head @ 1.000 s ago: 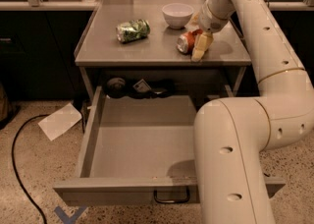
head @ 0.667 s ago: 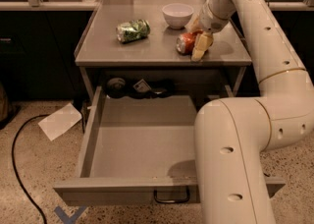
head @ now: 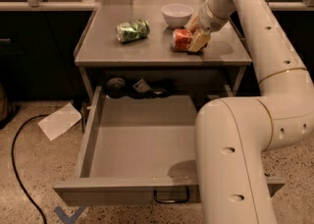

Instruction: Place coke can into top drawer

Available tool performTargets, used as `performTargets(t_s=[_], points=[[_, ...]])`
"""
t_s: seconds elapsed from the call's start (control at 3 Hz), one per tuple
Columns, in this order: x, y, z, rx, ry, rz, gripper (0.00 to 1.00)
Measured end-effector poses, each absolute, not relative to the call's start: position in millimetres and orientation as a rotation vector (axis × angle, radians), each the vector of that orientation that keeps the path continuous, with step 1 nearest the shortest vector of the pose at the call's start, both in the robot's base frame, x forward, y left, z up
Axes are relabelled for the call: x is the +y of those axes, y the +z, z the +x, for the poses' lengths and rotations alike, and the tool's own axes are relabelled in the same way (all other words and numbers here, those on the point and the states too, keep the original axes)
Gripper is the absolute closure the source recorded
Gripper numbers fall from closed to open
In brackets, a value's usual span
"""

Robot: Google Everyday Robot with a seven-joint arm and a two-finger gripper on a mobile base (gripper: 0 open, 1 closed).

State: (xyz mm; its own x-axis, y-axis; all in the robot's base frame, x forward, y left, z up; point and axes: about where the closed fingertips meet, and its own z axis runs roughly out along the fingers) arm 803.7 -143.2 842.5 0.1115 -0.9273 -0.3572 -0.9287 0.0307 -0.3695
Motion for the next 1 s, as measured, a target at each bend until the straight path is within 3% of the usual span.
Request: performTargets(t_s=[0.33, 1.0], points=[[-140, 866, 793, 1.746, 0.083, -1.806, 1.00], [-130, 910, 742, 1.624, 0.268, -1.652, 1.00]])
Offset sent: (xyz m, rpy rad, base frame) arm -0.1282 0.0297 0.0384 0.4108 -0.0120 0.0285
